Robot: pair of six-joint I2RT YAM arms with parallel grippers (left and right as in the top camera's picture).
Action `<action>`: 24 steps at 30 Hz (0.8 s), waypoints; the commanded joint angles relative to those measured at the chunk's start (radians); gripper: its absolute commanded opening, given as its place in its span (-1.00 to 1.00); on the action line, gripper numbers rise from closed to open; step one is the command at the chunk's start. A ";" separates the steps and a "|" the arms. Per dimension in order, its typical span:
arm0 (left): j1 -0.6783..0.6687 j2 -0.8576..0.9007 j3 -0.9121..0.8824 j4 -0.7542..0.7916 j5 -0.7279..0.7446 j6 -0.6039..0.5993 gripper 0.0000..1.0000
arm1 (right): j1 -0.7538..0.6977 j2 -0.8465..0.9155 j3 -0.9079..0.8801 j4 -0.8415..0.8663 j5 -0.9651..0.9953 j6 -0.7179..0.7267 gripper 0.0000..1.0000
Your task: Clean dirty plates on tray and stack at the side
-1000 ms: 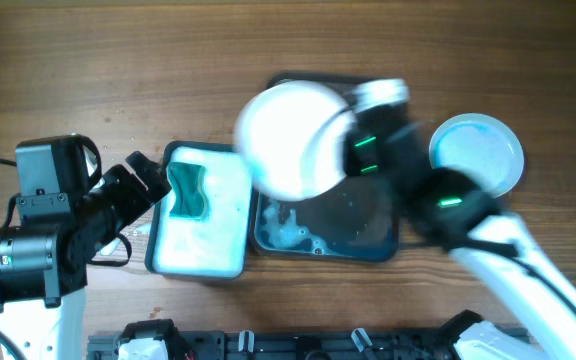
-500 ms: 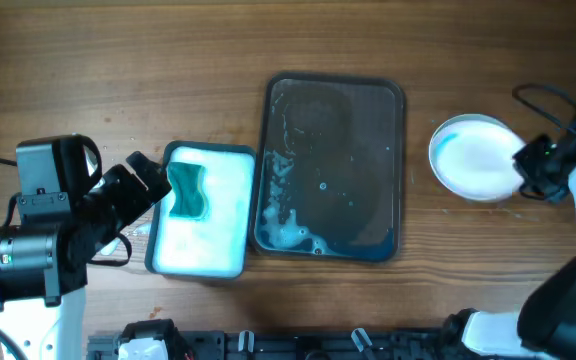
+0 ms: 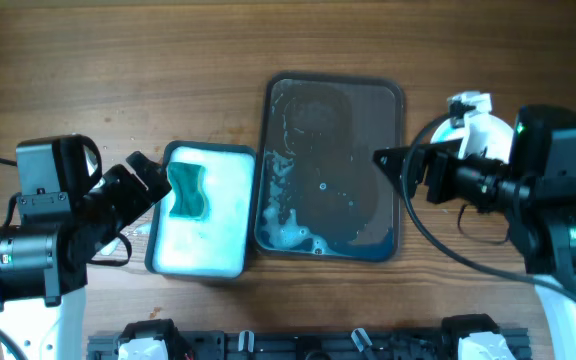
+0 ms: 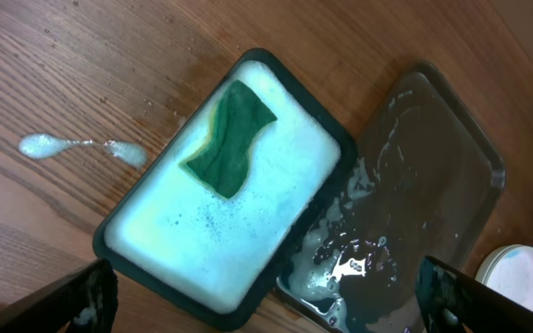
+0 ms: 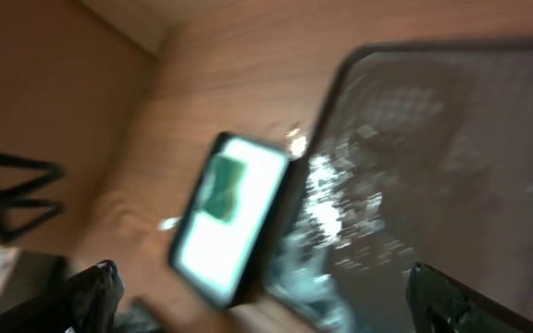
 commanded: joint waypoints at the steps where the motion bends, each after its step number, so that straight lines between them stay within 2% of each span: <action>1: 0.006 0.001 0.012 0.003 0.008 0.016 1.00 | 0.013 -0.012 0.003 -0.021 -0.030 0.216 1.00; 4: 0.006 0.001 0.012 0.003 0.008 0.016 1.00 | 0.012 -0.046 -0.004 -0.006 0.138 0.125 0.99; 8: 0.006 0.001 0.012 0.003 0.008 0.016 1.00 | 0.029 -0.238 -0.198 0.324 0.329 -0.033 0.99; 11: 0.006 0.001 0.012 0.003 0.008 0.016 1.00 | 0.029 -0.430 -0.422 0.484 0.473 -0.033 1.00; 17: 0.006 0.001 0.012 0.003 0.008 0.016 1.00 | 0.028 -0.882 -0.851 0.607 0.641 -0.033 0.99; 21: 0.006 0.001 0.012 0.003 0.008 0.016 1.00 | 0.028 -0.998 -1.002 0.727 0.660 -0.033 0.99; 24: 0.006 0.001 0.012 0.003 0.008 0.016 1.00 | 0.028 -0.999 -1.163 0.940 0.663 -0.033 0.99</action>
